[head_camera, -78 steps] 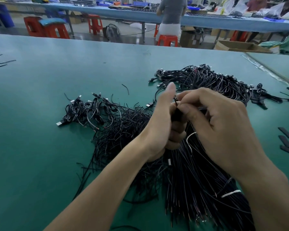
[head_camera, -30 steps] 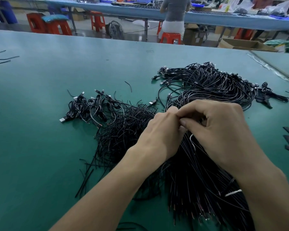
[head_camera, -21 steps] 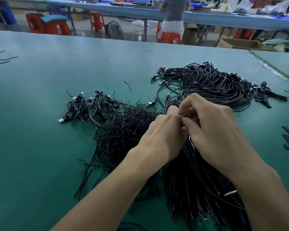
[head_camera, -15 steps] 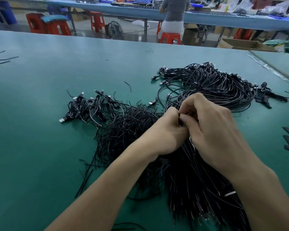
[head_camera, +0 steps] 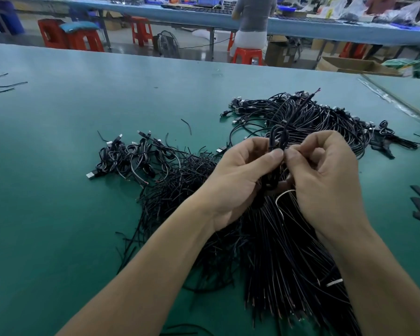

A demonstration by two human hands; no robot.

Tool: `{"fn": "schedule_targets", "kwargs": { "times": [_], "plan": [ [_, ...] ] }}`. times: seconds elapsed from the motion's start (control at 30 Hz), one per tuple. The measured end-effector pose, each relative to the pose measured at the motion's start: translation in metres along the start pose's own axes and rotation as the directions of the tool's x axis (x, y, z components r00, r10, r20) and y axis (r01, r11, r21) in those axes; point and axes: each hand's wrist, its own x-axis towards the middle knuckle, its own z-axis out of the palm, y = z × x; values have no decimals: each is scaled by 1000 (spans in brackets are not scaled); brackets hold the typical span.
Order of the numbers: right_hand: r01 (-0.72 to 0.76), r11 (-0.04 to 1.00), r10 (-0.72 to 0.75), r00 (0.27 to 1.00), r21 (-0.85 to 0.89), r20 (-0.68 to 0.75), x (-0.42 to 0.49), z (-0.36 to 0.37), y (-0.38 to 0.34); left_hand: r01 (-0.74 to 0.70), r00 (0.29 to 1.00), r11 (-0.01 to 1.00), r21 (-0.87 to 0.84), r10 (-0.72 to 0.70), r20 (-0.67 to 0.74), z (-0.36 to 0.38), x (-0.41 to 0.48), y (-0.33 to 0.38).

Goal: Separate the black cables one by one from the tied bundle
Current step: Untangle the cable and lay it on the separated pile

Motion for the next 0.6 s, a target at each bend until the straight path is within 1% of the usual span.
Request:
{"fn": "schedule_targets", "kwargs": {
  "times": [0.07, 0.1, 0.17, 0.2, 0.23, 0.27, 0.3, 0.33, 0.37, 0.4, 0.43, 0.47, 0.53, 0.57, 0.6],
  "plan": [
    [-66, 995, 65, 998, 80, 17, 1, 0, 0, -8, 1000, 999, 50, 8, -7, -4, 0, 0],
    [-97, 989, 95, 995, 114, 23, 1, 1, 0, -17, 1000, 994, 105, 18, -8, -5, 1, 0],
    [-177, 963, 174, 984, 204, 34, 2, 2, 0, -92, 995, 956, 277, 98, -8, -8, 2, 1],
    [-226, 942, 221, 974, 247, 50, 3, 1, 1, -166, 984, 901, 402, 179, 5, -10, 2, 1],
    [-276, 917, 266, 961, 288, 74, 4, 0, 2, -252, 961, 803, 539, 275, 40, -12, 2, 1],
    [-324, 887, 307, 946, 329, 106, 5, -1, 3, -338, 924, 664, 668, 368, 102, -14, 3, 1],
    [-371, 850, 344, 928, 373, 140, 6, -2, 4, -408, 876, 489, 771, 448, 180, -17, 3, 0],
    [-415, 809, 378, 909, 415, 173, 6, -3, 5, -446, 825, 314, 838, 507, 249, -21, 4, -1],
    [-456, 769, 409, 889, 448, 204, 7, -3, 6, -454, 787, 189, 871, 543, 292, -24, 4, -2],
    [-492, 731, 437, 870, 473, 229, 7, -3, 6, -452, 768, 134, 882, 561, 309, -25, 4, -2],
    [-519, 698, 459, 853, 494, 248, 8, -3, 6, -464, 760, 127, 877, 566, 320, -24, 3, -3],
    [-537, 667, 472, 841, 516, 265, 8, -2, 6, -485, 756, 142, 863, 563, 333, -23, 2, -4],
    [-540, 636, 470, 838, 552, 277, 10, -4, 7, -512, 764, 193, 837, 549, 340, -22, 1, -5],
    [-527, 641, 460, 846, 559, 270, 10, -5, 7, -507, 781, 242, 827, 535, 322, -21, 1, -6],
    [-511, 651, 446, 856, 562, 262, 10, -6, 7, -491, 806, 318, 811, 518, 285, -20, 0, -5]
  ]
}}
